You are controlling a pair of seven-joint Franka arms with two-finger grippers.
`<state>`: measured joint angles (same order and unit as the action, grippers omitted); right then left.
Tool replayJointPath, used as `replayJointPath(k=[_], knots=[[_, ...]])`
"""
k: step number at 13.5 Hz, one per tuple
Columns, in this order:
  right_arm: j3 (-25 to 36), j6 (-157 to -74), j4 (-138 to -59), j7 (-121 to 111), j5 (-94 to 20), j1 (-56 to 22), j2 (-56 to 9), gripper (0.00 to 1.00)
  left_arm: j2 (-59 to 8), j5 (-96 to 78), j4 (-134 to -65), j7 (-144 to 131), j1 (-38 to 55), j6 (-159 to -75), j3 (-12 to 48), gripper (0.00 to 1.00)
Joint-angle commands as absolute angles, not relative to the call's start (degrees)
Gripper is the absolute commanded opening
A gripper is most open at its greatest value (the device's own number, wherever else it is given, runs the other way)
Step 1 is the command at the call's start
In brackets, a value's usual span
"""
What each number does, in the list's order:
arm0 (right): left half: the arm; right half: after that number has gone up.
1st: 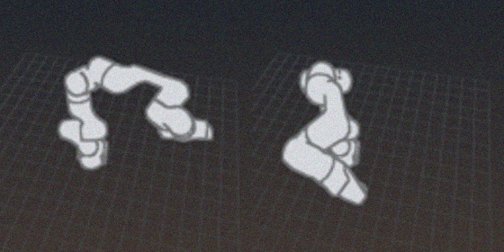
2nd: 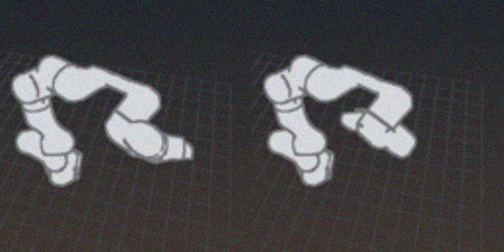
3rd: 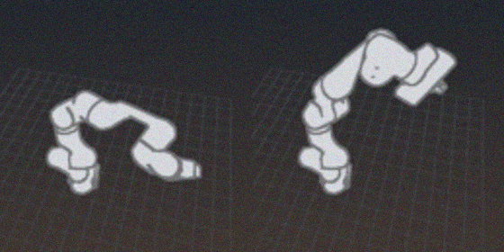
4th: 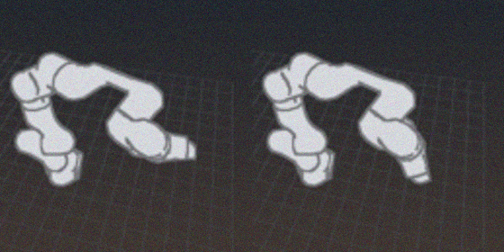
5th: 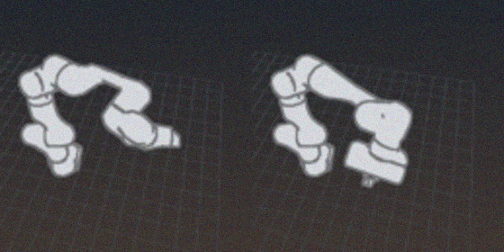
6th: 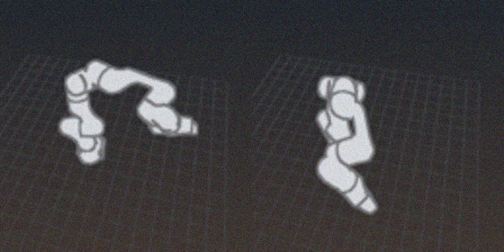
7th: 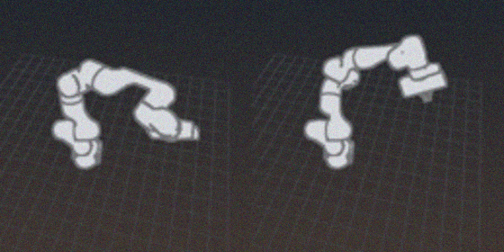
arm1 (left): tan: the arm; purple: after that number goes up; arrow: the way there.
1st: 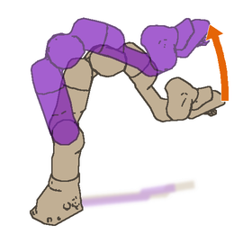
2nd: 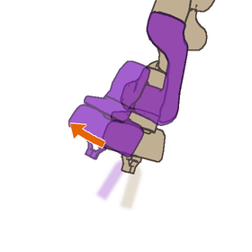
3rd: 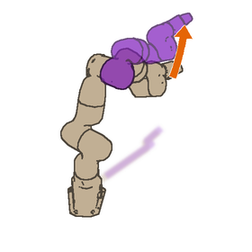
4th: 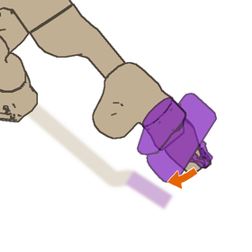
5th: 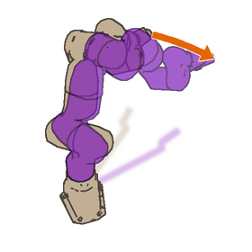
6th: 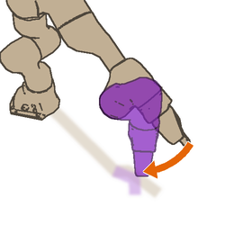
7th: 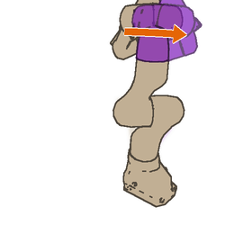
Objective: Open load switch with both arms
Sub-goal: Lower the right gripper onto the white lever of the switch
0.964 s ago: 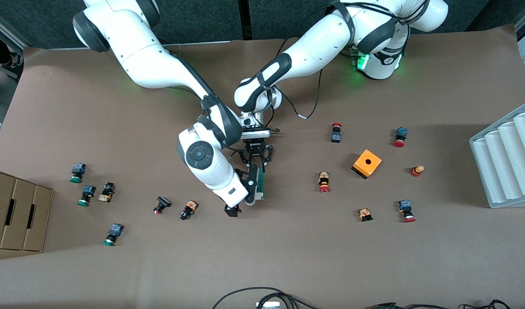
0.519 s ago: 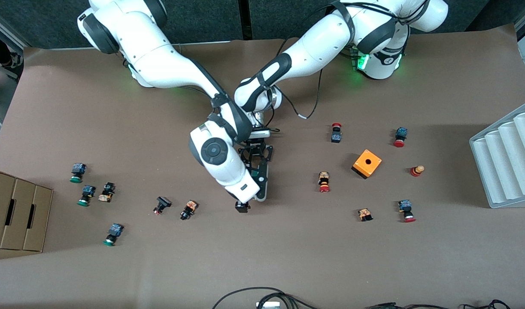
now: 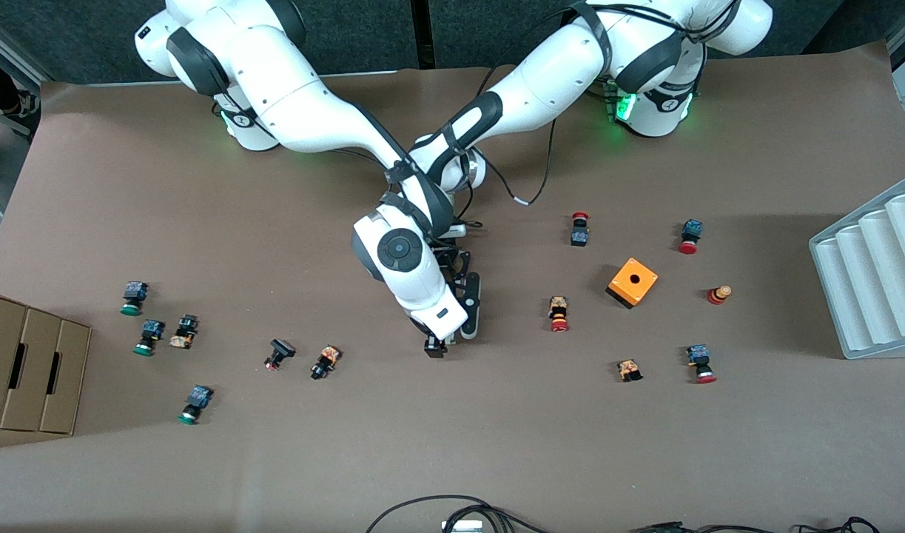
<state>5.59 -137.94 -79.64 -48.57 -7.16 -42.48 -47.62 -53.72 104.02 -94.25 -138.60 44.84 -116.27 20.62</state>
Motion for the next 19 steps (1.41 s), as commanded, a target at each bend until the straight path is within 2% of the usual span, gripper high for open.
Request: replayJointPath(k=[1,14,16,19], knots=[[6.33,-138.96,-78.05,-47.64,-7.03,-42.89,-49.13,0.75,-52.73,104.33,-96.15,-141.24,45.26,-116.10,20.04,0.24],[6.33,-139.04,-78.22,-47.90,-6.59,-43.76,-50.62,0.69,-52.73,104.33,-96.42,-141.15,45.09,-116.10,20.04,0.24],[6.33,-139.48,-78.22,-48.07,-6.59,-44.03,-50.62,0.62,-52.73,104.33,-96.42,-141.15,45.17,-116.10,20.04,0.24],[6.33,-140.36,-78.22,-47.72,-6.68,-44.12,-50.62,0.59,-52.73,104.33,-96.42,-141.15,45.09,-116.10,20.04,0.24]])
